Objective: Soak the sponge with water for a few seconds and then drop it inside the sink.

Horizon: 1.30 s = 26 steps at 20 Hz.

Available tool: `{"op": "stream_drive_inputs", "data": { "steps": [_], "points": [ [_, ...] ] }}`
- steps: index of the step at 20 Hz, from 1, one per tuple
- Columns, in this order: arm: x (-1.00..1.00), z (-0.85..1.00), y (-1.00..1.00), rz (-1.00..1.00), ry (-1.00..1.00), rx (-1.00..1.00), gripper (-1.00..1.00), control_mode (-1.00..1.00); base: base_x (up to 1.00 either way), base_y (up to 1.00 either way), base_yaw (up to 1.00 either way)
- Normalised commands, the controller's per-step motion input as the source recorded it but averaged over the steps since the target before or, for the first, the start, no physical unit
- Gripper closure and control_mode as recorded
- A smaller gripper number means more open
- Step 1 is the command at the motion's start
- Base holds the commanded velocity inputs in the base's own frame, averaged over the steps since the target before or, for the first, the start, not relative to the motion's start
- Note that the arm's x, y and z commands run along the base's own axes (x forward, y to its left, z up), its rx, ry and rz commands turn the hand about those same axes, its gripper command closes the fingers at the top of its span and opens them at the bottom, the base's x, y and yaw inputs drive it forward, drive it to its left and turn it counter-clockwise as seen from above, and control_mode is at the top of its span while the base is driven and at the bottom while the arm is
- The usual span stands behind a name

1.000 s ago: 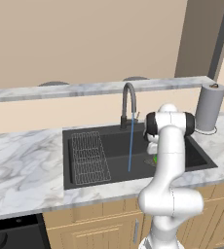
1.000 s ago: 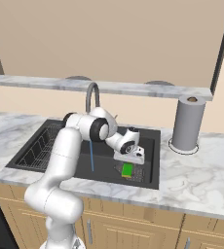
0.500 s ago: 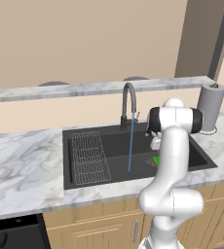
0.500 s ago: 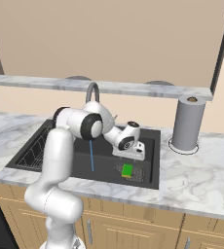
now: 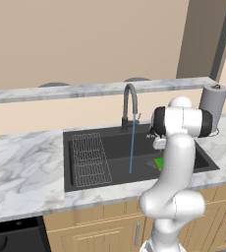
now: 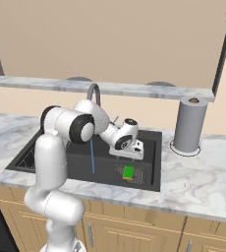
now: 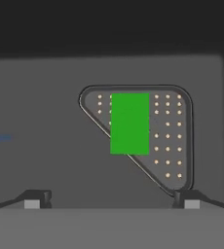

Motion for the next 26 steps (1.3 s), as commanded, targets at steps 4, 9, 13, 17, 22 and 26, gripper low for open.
{"op": "stream_drive_inputs", "data": {
  "steps": [4, 9, 13, 17, 22, 26],
  "points": [
    [-0.24, 0.47, 0.15, 0.02, -0.04, 0.0, -1.0, -1.0, 0.0, 0.0, 0.0],
    [-0.26, 0.49, 0.09, 0.02, -0.05, 0.0, -1.0, -1.0, 0.0, 0.0, 0.0],
    [-0.29, 0.55, 0.04, 0.02, -0.07, 0.0, -1.0, -1.0, 0.0, 0.0, 0.0],
    [-0.39, 0.54, 0.01, 0.01, -0.07, 0.0, -1.0, -1.0, 0.0, 0.0, 0.0],
    [-0.44, 0.52, 0.02, 0.01, -0.06, 0.0, -1.0, -1.0, 0.0, 0.0, 0.0],
    [-0.42, 0.44, 0.13, 0.02, -0.06, 0.0, -1.0, -1.0, 0.0, 0.0, 0.0]
  ]
}}
